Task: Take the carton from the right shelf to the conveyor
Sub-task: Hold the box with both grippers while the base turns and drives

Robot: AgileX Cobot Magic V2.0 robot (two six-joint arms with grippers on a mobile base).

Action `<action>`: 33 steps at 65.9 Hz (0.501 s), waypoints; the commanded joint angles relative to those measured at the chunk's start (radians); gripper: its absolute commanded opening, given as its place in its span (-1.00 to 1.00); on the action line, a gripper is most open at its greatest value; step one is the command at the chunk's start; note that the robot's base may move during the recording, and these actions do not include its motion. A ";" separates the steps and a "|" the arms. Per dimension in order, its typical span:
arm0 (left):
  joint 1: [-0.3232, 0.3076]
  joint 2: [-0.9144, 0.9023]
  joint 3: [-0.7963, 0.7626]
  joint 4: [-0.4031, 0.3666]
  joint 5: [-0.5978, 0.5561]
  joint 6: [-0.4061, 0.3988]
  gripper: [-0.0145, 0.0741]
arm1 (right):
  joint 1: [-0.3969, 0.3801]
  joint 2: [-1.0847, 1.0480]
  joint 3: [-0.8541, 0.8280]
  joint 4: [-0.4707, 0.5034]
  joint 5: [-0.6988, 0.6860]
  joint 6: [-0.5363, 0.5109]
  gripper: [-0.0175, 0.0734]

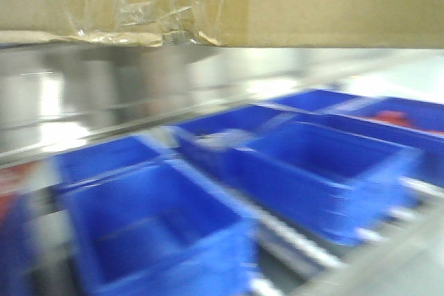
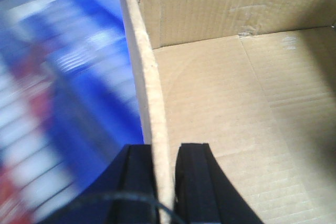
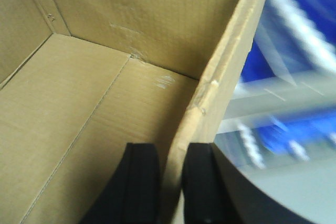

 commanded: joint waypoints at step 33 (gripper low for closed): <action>-0.014 -0.007 -0.004 -0.053 -0.068 0.005 -0.69 | 0.010 -0.009 -0.003 0.043 -0.067 -0.025 -0.77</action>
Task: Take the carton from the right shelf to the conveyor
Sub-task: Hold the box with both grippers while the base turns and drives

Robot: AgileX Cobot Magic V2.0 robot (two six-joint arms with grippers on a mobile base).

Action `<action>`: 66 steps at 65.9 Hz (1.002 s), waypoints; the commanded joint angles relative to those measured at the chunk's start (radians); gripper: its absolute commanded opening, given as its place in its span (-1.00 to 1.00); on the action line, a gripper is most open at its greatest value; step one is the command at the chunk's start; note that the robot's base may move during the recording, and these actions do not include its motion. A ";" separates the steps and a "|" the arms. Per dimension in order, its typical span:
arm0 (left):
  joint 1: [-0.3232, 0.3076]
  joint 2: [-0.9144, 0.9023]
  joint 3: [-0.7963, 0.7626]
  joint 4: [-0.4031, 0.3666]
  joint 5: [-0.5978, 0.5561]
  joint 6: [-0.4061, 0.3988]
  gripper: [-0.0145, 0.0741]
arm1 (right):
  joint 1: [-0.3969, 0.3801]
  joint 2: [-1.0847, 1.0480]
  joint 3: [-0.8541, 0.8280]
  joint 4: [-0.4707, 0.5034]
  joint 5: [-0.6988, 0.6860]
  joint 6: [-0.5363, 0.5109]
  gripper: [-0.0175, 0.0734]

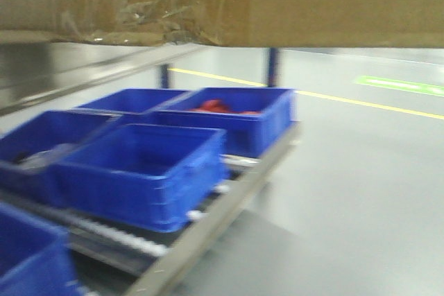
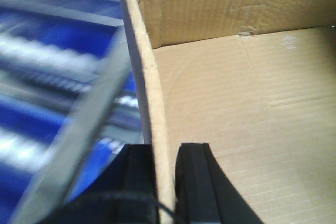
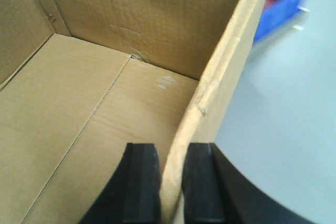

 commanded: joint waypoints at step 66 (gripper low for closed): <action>-0.014 -0.007 -0.004 -0.053 -0.068 0.005 -0.69 | 0.010 -0.009 -0.003 0.043 -0.066 -0.025 -0.77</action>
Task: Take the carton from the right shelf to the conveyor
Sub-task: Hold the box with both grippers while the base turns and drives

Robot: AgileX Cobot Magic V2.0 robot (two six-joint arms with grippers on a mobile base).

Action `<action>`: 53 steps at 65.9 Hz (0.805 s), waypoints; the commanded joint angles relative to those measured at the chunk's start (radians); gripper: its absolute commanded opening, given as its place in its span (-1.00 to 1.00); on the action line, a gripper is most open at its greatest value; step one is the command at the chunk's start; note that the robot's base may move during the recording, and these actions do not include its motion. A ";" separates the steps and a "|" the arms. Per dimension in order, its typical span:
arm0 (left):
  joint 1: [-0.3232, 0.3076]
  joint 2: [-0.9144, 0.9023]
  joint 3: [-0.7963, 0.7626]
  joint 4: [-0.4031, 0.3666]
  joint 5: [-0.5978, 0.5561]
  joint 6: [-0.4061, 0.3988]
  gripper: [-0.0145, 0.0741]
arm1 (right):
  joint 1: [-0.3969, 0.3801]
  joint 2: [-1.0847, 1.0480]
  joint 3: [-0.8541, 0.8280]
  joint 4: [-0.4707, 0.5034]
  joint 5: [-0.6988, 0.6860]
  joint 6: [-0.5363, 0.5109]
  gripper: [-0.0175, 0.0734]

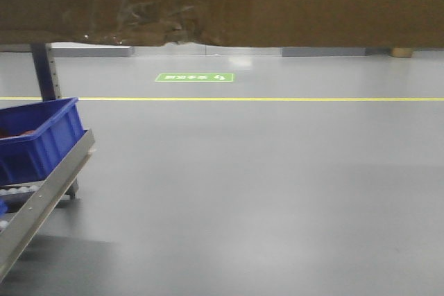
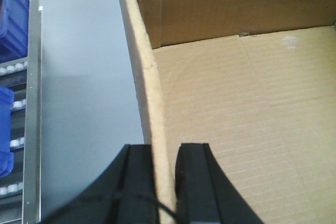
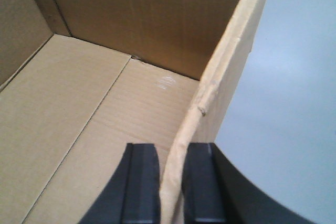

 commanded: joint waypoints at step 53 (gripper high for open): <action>-0.014 -0.007 -0.004 -0.053 -0.068 0.005 -0.69 | 0.010 -0.009 -0.003 0.043 -0.066 -0.025 -0.77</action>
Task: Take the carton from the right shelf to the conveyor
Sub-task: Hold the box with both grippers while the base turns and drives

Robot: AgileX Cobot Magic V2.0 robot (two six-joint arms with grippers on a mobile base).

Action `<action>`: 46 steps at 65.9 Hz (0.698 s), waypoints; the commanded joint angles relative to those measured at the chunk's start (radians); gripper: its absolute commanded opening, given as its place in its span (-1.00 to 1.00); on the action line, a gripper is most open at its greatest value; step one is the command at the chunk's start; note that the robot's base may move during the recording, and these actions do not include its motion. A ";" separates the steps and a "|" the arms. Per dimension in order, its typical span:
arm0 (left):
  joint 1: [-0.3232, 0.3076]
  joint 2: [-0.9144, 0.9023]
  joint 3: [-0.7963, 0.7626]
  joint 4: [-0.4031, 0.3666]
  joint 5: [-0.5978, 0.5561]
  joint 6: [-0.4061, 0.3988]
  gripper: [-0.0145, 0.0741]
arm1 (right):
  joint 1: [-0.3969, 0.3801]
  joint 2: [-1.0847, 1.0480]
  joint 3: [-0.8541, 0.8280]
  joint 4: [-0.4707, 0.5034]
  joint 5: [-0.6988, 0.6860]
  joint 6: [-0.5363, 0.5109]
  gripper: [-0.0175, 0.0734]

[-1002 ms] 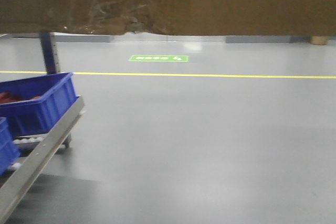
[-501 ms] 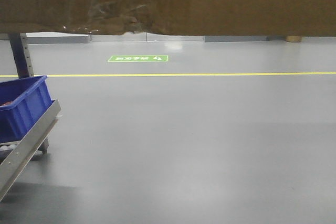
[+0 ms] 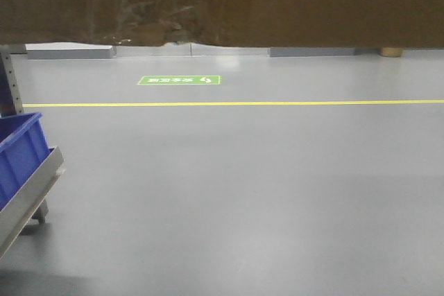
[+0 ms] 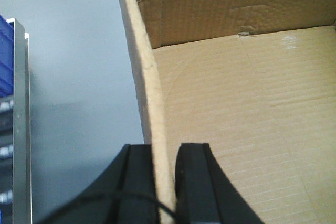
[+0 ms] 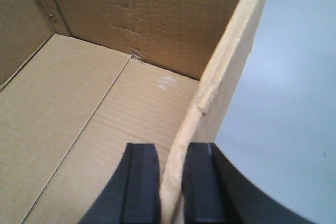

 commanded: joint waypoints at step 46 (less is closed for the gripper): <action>-0.014 -0.006 -0.004 -0.029 -0.068 0.005 -0.69 | 0.010 -0.007 -0.003 0.043 -0.068 -0.025 -0.77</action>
